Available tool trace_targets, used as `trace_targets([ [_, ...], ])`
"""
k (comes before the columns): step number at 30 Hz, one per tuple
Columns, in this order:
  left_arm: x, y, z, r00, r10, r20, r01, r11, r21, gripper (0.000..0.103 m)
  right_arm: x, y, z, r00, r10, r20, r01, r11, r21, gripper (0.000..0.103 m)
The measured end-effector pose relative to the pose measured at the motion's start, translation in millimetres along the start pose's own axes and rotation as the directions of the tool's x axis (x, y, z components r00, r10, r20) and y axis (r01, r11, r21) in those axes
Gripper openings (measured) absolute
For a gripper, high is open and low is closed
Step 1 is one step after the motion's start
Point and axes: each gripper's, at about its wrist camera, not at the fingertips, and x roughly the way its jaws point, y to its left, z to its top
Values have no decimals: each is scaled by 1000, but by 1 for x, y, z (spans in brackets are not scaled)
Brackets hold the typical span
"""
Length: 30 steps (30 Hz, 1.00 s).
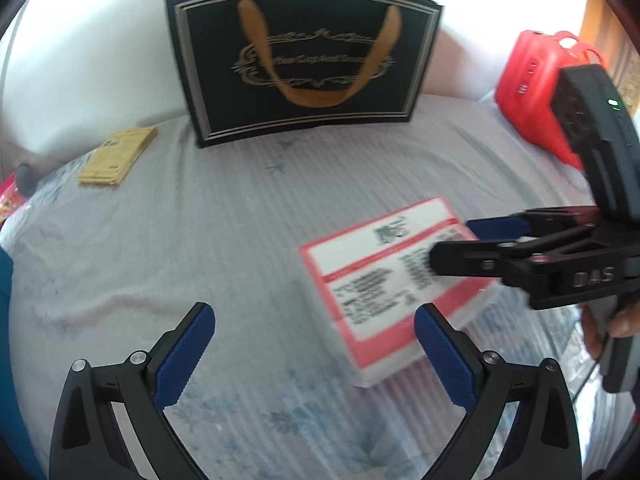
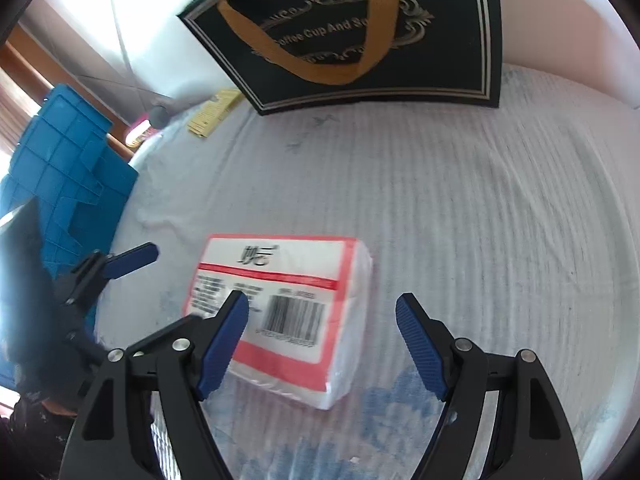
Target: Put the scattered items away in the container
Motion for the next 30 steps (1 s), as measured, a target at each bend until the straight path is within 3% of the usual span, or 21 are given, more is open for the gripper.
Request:
trace_targets([
  [5,4,-15,-12,999,-21,-32,24,995,95,101,-1,5,-1,1000,7,13,-7,1000,-1,76],
  [9,18,-15,-11,998,-18,-56,22,996,81,101,-4,3,1,999,-37,27,37,999,1,76],
  [13,33,-24,-7,997,-25,-73,32,995,93,101,7,-1,-2,999,49,-8,-49,997,51,76],
  [17,25,-34,-6,999,-43,-26,46,990,132,101,18,14,-5,992,125,-31,-124,992,20,78],
  [20,24,-27,-4,996,-85,-33,88,990,113,98,17,18,-5,993,116,-25,-116,993,4,78],
  [30,27,-25,-7,997,-61,-54,67,989,133,87,20,18,-1,995,74,-70,-70,996,54,74],
])
